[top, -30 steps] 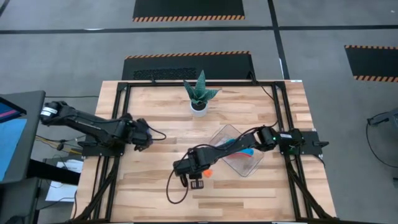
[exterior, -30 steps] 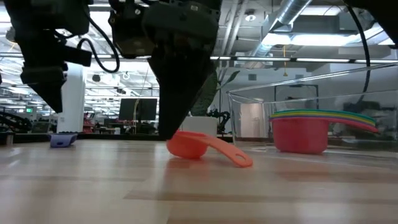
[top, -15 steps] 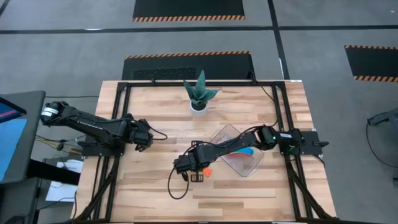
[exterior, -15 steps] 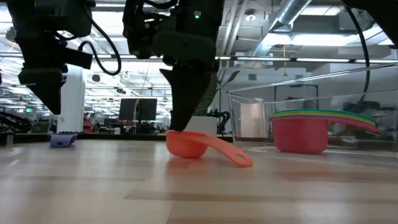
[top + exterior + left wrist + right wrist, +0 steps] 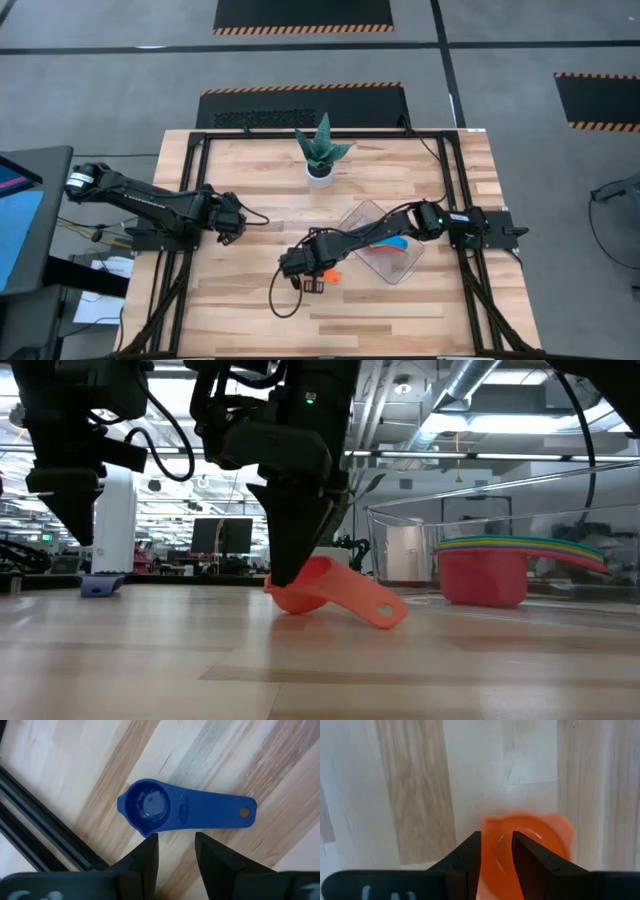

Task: Nest measuring cups in basket
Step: Stack the orange measuring cup on top of the light blue measuring cup

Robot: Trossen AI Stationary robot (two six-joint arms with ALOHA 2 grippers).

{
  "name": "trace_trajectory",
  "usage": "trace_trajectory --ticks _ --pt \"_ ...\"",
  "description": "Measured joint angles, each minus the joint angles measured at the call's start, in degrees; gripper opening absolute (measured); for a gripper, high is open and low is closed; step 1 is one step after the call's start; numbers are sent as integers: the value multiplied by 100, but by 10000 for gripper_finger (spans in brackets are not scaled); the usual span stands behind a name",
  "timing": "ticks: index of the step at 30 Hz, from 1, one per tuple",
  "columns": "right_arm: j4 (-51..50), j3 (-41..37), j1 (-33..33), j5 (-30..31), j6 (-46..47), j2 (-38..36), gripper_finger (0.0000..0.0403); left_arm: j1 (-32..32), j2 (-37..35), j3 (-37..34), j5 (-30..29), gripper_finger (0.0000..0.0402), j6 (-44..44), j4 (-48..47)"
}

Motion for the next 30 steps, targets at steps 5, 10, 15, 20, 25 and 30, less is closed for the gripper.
trace_trajectory --ticks 5,10,15,20,25,30 --pt "-5 0 42 -23 109 0 132 0 0 2 104 116 -71 0" --pt "-3 0 143 -23 120 0 134 0 0 2 153 116 -77 0" --pt "4 0 186 -36 117 0 143 0 0 2 153 116 -87 2" --pt "21 0 160 -41 115 -17 165 0 0 2 151 116 -101 2" --pt "19 0 165 -318 120 -26 198 0 0 2 151 116 -101 2" --pt "-7 0 165 -333 393 -26 220 0 0 2 149 116 -101 2"
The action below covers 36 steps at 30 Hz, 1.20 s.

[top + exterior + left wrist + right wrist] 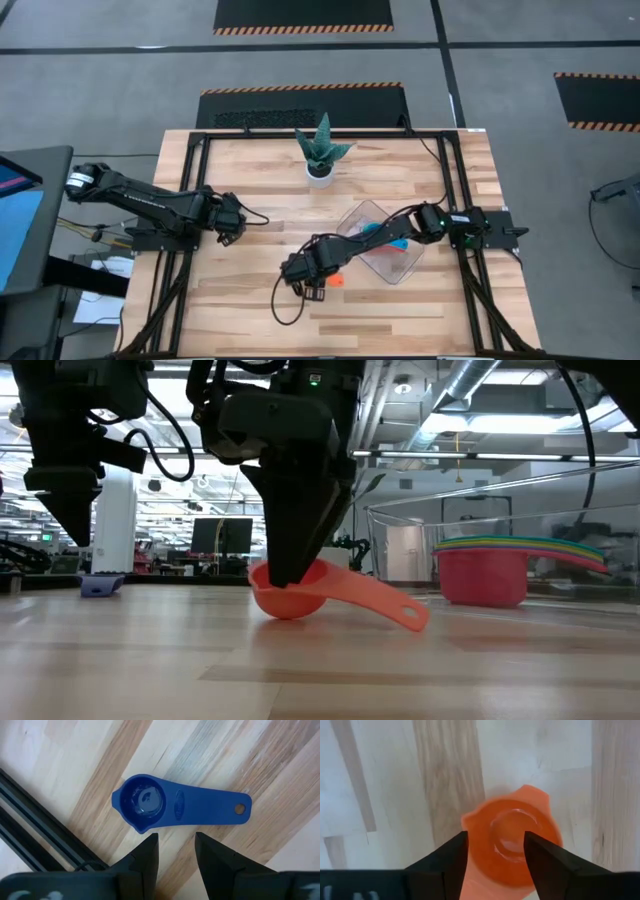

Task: Nest measuring cups in basket
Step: Stack the orange measuring cup on top of the light blue measuring cup

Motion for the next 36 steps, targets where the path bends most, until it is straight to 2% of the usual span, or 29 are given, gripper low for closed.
trace_trajectory --ticks 6,12,23,36 --pt "8 0 -2 -39 -125 0 230 0 0 0 -1 116 0 2" --pt "8 2 -24 -619 -126 -2 230 0 0 0 -4 116 -13 2" --pt "-230 359 -270 -753 214 -7 229 0 0 0 -4 116 -24 7" --pt "-140 562 -139 -900 346 -9 227 0 0 0 -4 116 -28 10"
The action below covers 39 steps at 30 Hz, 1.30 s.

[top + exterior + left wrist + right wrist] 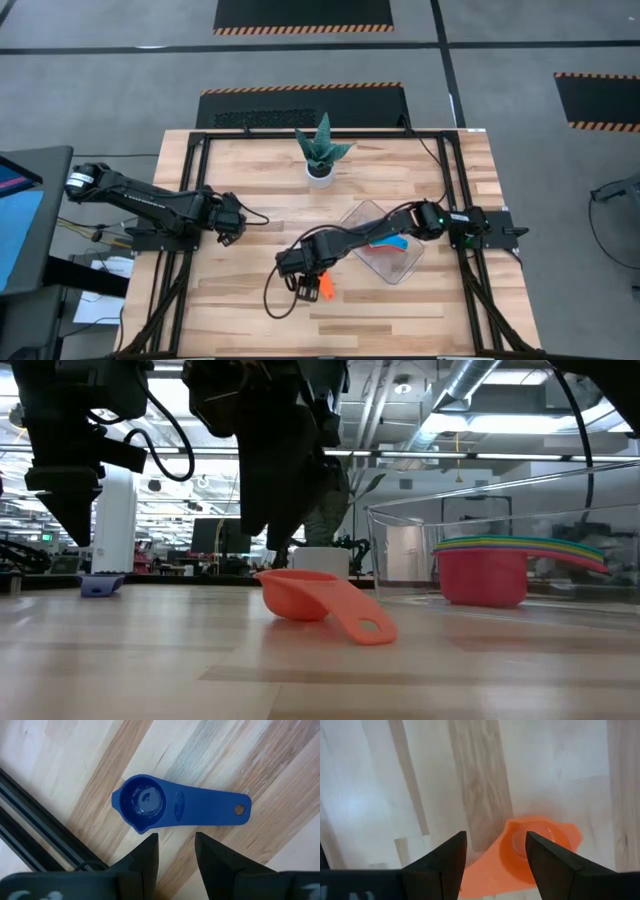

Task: Nest measuring cups in basket
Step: Stack the orange measuring cup on top of the light blue measuring cup

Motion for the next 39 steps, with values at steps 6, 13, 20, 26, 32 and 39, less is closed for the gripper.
trace_trajectory --ticks 6,13,20,26,32,39 --pt "184 0 -16 8 225 0 227 0 0 0 0 116 0 3" --pt "168 0 -11 13 753 28 227 0 0 0 0 116 -19 51" --pt "125 0 8 45 760 28 223 -1 0 0 0 116 -17 136" --pt "97 0 114 556 775 28 220 0 0 0 0 116 -17 136" --pt "107 0 182 625 775 28 221 -2 0 0 0 116 -15 136" --pt "104 0 255 692 861 28 215 -1 0 0 0 116 -15 136"
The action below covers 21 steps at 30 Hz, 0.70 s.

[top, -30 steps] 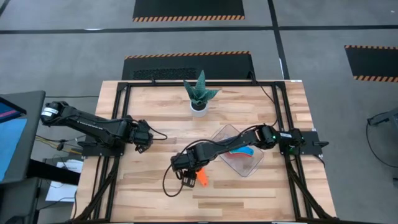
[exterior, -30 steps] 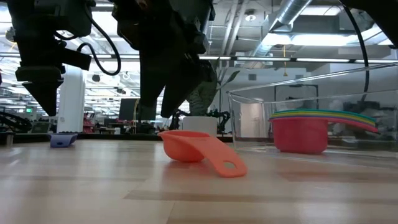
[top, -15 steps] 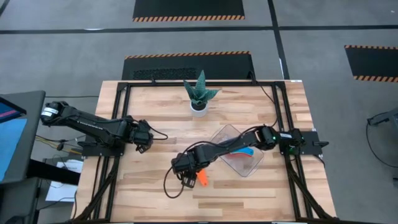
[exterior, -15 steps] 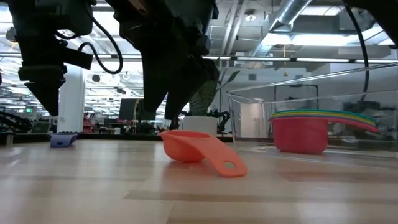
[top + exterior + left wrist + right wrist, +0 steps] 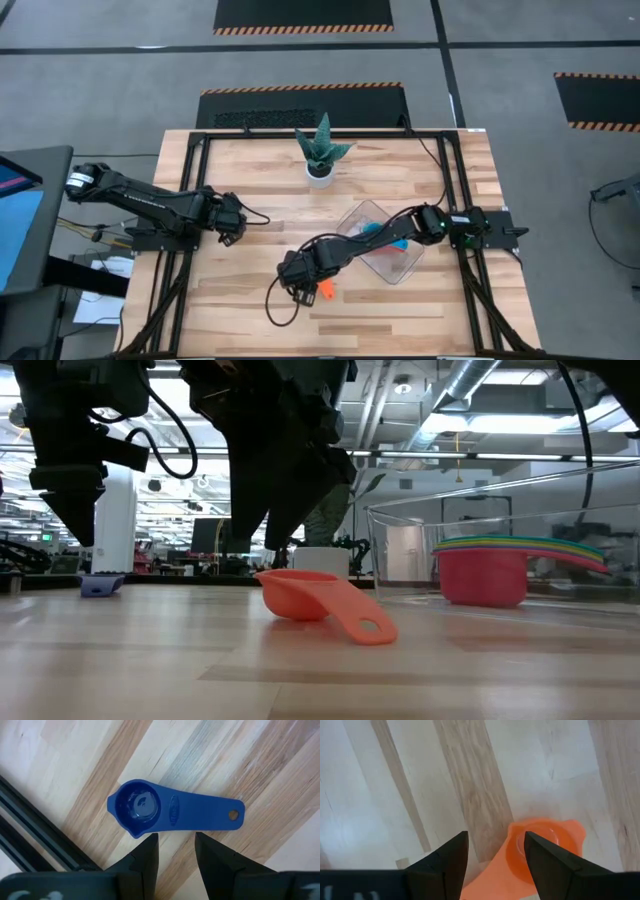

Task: Nest measuring cups in basket
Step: Stack the orange measuring cup on top of the light blue measuring cup

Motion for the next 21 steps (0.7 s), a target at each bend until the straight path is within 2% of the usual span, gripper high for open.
trace_trajectory --ticks 6,21 --pt "-152 -105 14 396 152 4 214 1 0 0 -2 116 -24 0" --pt "-89 -101 125 673 407 0 214 -1 0 0 -2 116 -31 0"
